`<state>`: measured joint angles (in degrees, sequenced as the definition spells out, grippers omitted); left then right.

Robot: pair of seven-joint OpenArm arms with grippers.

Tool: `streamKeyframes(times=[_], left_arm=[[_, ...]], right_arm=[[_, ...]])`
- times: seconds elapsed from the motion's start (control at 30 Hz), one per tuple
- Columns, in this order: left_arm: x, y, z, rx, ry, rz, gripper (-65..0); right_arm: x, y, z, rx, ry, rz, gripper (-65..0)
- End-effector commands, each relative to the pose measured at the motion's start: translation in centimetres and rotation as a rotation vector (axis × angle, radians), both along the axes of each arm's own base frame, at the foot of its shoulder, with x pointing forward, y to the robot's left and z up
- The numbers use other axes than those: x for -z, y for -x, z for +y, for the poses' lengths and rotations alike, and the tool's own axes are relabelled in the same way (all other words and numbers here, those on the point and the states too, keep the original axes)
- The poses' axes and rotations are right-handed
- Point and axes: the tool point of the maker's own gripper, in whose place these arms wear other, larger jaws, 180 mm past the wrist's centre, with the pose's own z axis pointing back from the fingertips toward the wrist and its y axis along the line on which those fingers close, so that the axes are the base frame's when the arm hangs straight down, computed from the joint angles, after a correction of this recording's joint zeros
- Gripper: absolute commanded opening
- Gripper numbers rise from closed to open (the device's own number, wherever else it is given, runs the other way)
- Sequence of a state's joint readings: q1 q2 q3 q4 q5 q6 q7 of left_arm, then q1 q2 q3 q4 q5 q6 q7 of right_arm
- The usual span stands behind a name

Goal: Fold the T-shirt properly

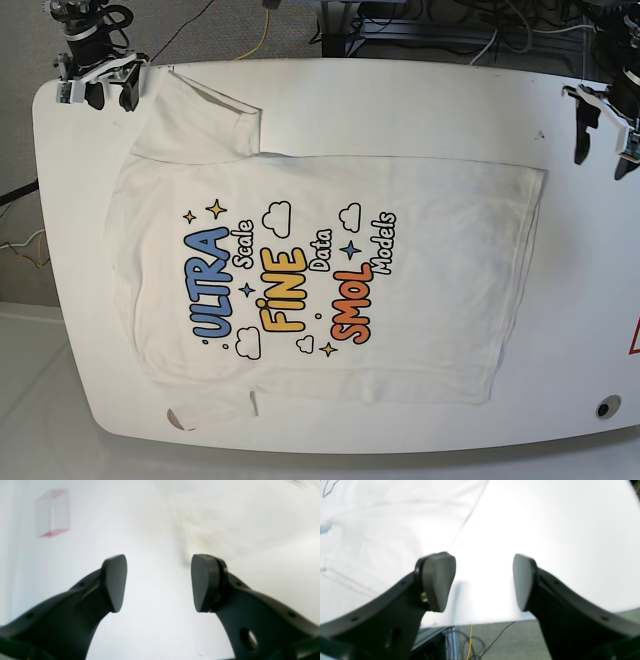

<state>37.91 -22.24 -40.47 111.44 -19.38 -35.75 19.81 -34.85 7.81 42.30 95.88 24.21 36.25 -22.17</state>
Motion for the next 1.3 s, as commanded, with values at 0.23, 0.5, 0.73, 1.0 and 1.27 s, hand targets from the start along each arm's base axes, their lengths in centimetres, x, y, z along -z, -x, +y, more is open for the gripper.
streamKeyframes(times=[0.23,0.5,0.73,1.0,1.27], left_arm=[[-0.7,0.6,-2.3,0.071,0.044,-0.022,-28.7],[0.4,0.9,-2.2,0.024,0.149,-0.002,-28.3],[1.3,1.2,-2.5,0.012,0.182,0.018,-28.3],[2.6,1.9,-2.4,-0.008,0.182,0.057,-28.0],[2.1,1.5,-2.3,-0.014,0.164,0.030,-27.6]], right_arm=[[-2.5,-2.4,-2.2,0.020,0.039,-0.083,-27.5],[-1.9,-3.3,-1.7,0.026,-0.086,-0.031,-27.6],[-0.7,-3.7,-1.4,0.021,-0.133,-0.025,-27.7],[0.9,-4.1,0.0,0.014,-0.207,-0.021,-27.5],[1.0,-5.0,1.1,-0.012,-0.225,-0.035,-27.4]])
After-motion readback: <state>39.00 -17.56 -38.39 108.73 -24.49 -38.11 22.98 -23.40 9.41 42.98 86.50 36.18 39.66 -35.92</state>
